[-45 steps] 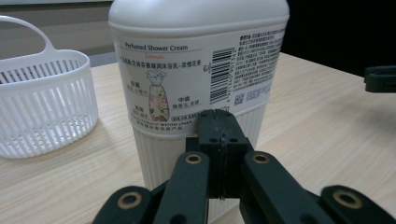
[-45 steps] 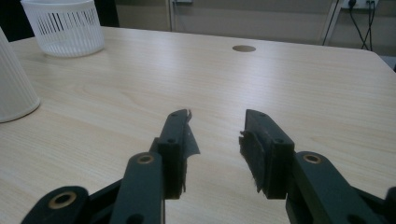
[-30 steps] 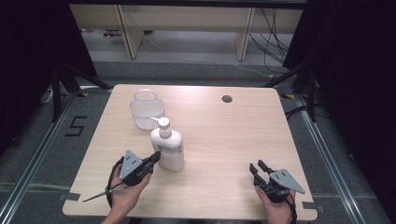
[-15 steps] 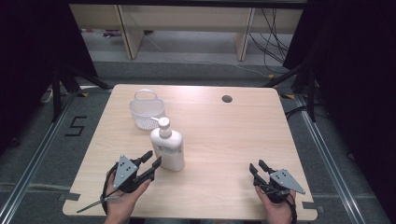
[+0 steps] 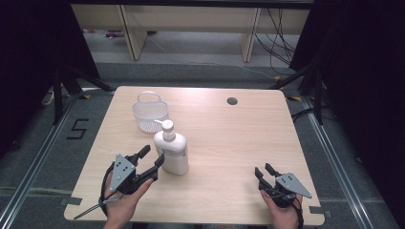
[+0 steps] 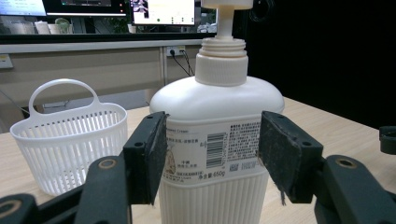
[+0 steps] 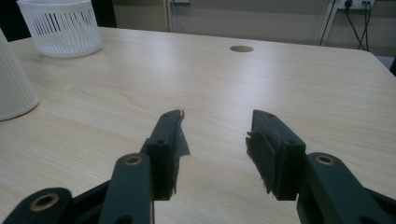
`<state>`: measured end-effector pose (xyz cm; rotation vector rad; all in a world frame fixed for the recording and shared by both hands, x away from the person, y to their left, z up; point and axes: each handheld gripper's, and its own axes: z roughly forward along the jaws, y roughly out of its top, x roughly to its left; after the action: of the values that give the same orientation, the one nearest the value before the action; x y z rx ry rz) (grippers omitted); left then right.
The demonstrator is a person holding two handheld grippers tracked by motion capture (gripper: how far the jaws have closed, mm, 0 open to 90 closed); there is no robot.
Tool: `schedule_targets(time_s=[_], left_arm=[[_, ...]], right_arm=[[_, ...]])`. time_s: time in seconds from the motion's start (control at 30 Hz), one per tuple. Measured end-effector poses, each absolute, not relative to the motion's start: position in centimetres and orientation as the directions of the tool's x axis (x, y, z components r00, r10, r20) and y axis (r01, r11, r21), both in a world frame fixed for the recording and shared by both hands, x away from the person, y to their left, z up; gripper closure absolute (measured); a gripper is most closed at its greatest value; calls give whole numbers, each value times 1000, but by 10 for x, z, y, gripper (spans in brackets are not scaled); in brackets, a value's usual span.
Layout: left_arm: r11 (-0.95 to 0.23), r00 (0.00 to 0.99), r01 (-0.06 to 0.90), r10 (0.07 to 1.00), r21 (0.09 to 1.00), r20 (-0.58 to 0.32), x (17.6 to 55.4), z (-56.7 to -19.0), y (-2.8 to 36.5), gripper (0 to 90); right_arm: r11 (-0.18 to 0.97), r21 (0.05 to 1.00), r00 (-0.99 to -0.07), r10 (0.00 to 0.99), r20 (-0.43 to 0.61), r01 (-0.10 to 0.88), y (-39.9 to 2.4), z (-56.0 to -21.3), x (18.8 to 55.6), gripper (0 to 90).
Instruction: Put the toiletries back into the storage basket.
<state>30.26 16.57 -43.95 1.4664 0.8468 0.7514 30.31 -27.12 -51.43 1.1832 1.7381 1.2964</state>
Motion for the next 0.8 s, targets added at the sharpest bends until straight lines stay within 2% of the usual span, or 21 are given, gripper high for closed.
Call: schedule_targets(time_s=[0.2,0.27,0.37,0.7,0.8], left_arm=[[-4,516,65,856,998,-30,306,-433,162,417],[-6,517,57,855,998,-25,309,-429,159,417],[-3,517,46,856,999,-22,311,-425,157,417],[4,513,46,858,999,-27,317,-418,151,419],[4,517,43,855,999,-26,319,-413,147,420]], right_arm=[[92,959,-373,928,15,269,-272,-515,304,542],[101,949,-369,929,17,298,-273,-513,302,541],[96,958,-377,926,14,270,-272,-514,304,540],[86,958,-362,932,21,275,-269,-515,304,541],[69,953,-381,923,52,296,-269,-514,304,540]])
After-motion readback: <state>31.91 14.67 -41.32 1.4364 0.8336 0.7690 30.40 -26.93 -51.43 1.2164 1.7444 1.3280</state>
